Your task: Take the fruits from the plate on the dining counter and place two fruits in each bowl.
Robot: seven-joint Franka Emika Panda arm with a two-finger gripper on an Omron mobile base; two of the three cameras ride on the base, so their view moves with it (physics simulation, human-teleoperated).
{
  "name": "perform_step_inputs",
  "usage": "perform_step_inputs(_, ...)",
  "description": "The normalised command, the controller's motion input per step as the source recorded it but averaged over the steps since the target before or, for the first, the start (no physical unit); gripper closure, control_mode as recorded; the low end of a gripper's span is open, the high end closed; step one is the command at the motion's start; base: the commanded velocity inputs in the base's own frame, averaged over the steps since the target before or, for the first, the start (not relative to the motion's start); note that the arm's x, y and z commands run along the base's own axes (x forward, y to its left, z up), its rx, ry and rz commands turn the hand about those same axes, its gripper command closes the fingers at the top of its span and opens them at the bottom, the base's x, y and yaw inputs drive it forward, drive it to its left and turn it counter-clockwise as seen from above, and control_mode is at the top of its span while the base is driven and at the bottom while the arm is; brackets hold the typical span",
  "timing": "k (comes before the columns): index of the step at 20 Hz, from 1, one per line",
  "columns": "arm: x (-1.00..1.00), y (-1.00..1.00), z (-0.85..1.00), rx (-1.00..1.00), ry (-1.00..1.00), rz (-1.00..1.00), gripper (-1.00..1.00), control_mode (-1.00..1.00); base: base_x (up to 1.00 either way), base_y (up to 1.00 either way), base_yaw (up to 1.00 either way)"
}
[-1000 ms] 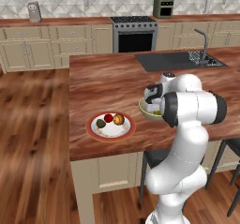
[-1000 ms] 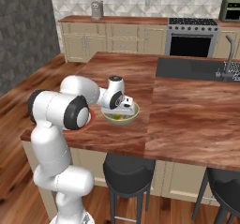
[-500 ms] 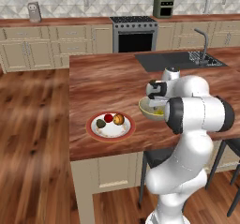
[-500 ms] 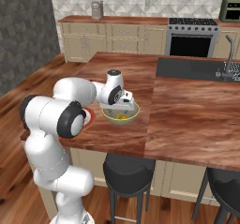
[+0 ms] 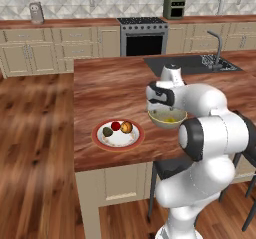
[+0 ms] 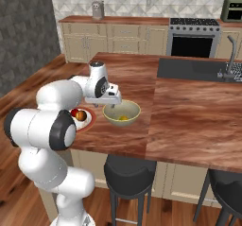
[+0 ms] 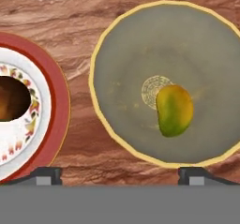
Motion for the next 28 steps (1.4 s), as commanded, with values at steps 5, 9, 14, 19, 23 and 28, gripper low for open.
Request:
perform_step_inputs(5,-0.16,1.0,0.0,-0.07,0.01,0.02,-1.0,-1.0,0.0,0.0,0.0)
perform_step_inputs(9,-0.04,0.85,-0.03,-0.01,0.05,0.1,-1.0,-1.0,0.0,0.0,0.0)
perform_step_inputs(14,-0.15,0.49,-0.11,0.02,0.13,0.11,-1.0,-1.0,0.0,0.0,0.0)
perform_step_inputs(19,0.0,0.23,-0.13,0.04,0.03,0.1,-1.0,-1.0,0.0,0.0,0.0)
perform_step_inputs(23,0.13,0.06,-0.33,0.01,0.0,0.11,-1.0,-1.0,0.0,0.0,0.0)
perform_step_inputs(28,0.26,0.1,-0.34,0.01,0.0,0.09,-1.0,-1.0,0.0,0.0,0.0)
